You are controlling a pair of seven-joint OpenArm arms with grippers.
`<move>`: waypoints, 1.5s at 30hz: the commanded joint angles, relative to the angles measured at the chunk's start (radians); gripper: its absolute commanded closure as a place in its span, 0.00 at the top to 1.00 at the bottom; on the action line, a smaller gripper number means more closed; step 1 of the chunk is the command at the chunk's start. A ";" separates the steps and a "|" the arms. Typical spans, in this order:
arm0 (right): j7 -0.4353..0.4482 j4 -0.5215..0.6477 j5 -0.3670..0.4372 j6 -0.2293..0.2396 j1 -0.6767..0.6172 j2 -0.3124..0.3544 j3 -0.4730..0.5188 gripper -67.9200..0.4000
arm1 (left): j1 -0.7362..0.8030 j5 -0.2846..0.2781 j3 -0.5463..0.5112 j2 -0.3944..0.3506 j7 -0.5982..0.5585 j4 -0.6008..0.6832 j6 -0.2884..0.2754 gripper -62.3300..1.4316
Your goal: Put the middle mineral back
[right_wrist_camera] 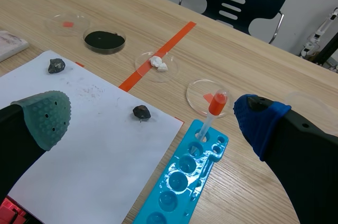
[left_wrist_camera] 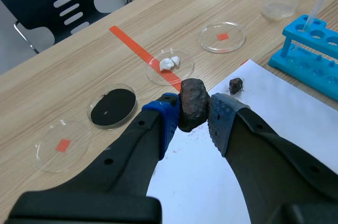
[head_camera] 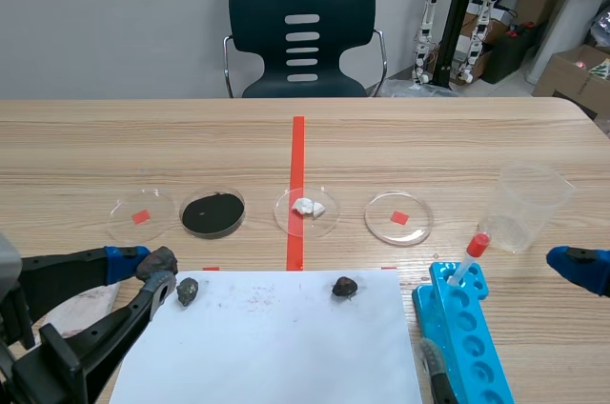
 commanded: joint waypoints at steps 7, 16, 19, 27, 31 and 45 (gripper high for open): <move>0.016 0.019 0.008 -0.003 0.000 0.000 0.006 0.96 | -0.003 -0.013 -0.002 -0.006 -0.021 0.018 0.006 0.21; 0.016 0.019 0.008 -0.003 0.000 0.000 0.006 0.96 | -0.003 0.002 -0.002 -0.006 -0.021 0.018 0.006 0.21; 0.016 0.019 0.008 -0.003 0.000 0.000 0.006 0.96 | -0.008 0.002 -0.002 -0.006 -0.021 0.018 0.005 0.21; 0.016 0.019 0.008 -0.003 0.000 0.000 0.006 0.96 | -0.011 0.001 -0.002 -0.006 -0.020 0.018 0.005 0.21; 0.016 0.019 0.008 -0.003 0.000 0.000 0.006 0.96 | -0.014 0.001 0.000 -0.006 -0.017 0.018 0.005 0.21; 0.016 0.019 0.008 -0.003 0.000 0.000 0.006 0.96 | -0.017 -0.001 0.000 -0.005 0.029 0.018 0.005 0.21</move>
